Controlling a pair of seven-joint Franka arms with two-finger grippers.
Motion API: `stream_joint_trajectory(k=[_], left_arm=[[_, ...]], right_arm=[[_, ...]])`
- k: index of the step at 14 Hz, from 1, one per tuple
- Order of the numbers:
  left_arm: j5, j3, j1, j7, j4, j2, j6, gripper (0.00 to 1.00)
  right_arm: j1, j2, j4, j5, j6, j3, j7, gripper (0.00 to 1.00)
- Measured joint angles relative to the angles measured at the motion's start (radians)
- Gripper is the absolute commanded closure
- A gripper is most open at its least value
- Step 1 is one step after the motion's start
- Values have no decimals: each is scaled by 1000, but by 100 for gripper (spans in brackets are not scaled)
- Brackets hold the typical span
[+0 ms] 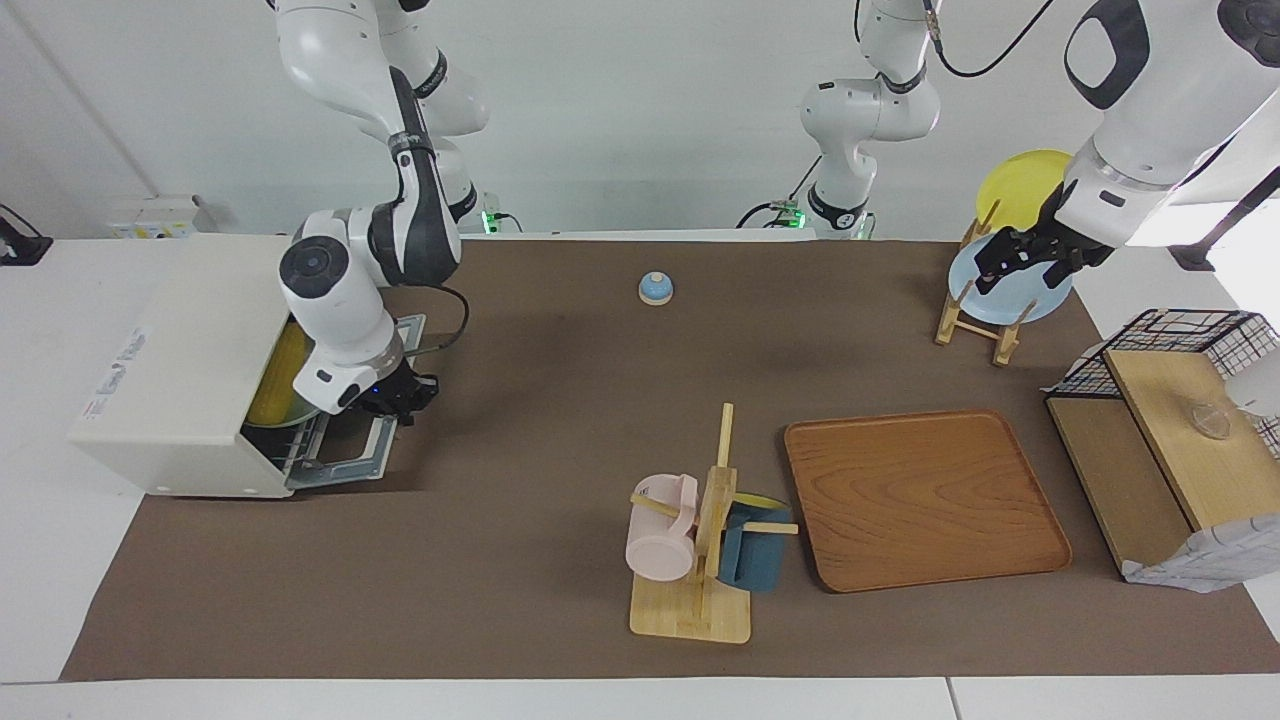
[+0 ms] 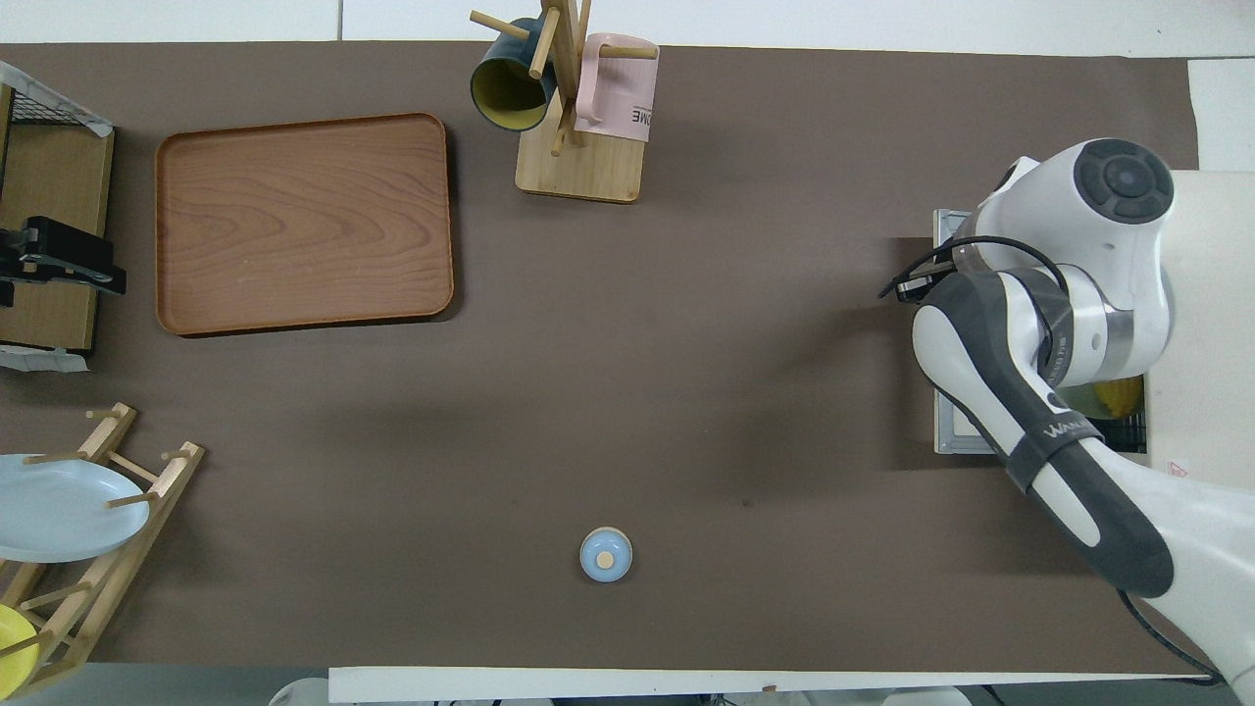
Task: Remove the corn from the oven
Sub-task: 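Reach into the oven and grasp the green plate with the right gripper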
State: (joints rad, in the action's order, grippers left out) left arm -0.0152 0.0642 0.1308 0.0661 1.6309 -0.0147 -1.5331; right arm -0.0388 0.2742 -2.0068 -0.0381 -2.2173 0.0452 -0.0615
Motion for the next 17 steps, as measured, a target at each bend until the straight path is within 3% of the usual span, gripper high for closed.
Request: stream_joint_trajectory(k=[6,8,11,14,17], left_arm=[[0,0,0,0,0,0,0,0],[0,0,0,0,0,0,0,0],[0,0,0,0,0,0,0,0],[0,0,0,0,0,0,0,0],[0,0,0,0,0,0,0,0]], right_arm=[[-29,23,36,63,-28,-3,101,83],[-68,5,74,75,13,-2,154,65],[-70,-78,101,67,191,-9,173,40],[-12,-143,98,-6,331,-23,173,37],[70,-147,78,-23,352,-24,166,37]])
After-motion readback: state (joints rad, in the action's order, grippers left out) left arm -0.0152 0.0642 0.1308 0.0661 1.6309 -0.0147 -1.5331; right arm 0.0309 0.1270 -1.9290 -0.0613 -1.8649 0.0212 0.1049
